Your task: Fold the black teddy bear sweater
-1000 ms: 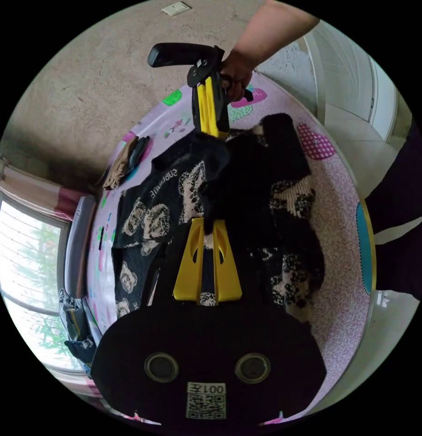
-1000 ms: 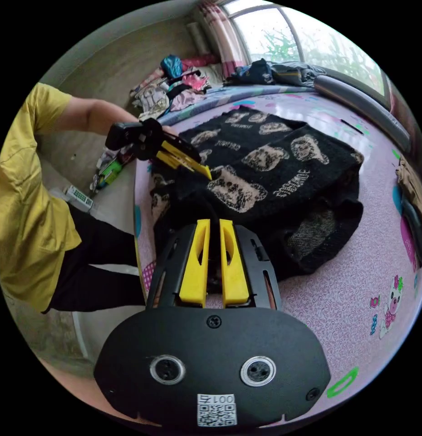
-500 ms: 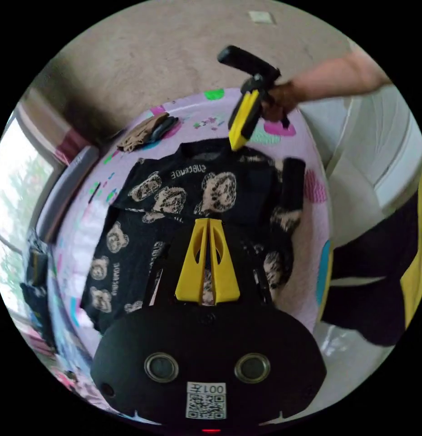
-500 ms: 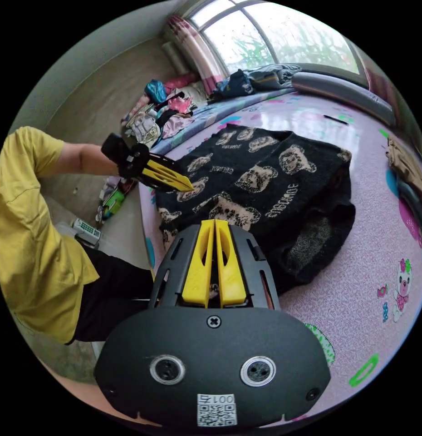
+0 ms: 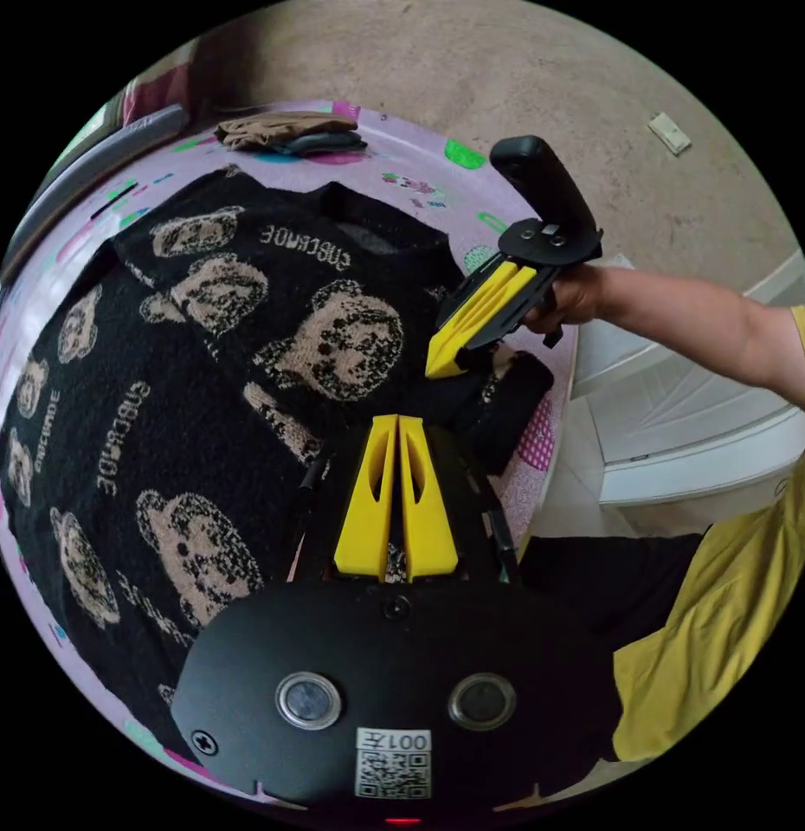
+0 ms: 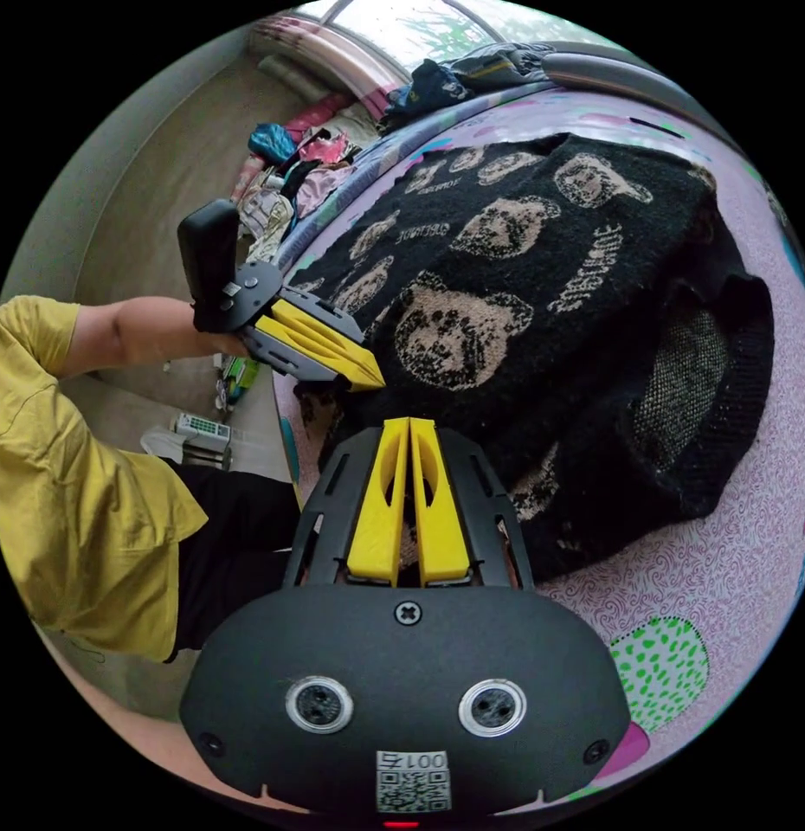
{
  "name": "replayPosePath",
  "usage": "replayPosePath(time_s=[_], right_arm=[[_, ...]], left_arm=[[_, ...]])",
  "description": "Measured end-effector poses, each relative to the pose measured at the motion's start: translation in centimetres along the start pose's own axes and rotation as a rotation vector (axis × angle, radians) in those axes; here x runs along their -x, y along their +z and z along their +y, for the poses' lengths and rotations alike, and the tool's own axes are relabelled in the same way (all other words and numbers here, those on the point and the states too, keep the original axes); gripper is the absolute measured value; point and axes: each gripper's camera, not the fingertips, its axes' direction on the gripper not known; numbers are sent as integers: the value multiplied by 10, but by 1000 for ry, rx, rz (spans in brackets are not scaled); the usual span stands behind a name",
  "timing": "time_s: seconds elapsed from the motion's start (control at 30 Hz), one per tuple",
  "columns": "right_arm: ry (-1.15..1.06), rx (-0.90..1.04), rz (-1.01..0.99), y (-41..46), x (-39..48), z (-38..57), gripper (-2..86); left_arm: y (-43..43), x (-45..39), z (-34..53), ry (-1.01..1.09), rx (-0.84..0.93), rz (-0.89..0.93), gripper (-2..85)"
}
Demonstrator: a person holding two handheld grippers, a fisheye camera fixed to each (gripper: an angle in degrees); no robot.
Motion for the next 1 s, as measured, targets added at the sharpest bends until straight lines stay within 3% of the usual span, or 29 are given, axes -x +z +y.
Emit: replayPosePath(time_s=[0.37,0.5,0.73,1.0], right_arm=[[-1,-130,-73,-21,33,0,1],[-43,-174,-121,-43,47,-16,3],[-242,-57,-75,-67,57,-128,26],[-436,119,-71,-24,71,-339,65]], left_arm=[[-65,31,75,-222,-152,22,-14],[-137,62,149,-514,-373,26,-14],[-208,114,337,-1147,-695,38,-11],[-212,170,436,-1357,-815,132,36]])
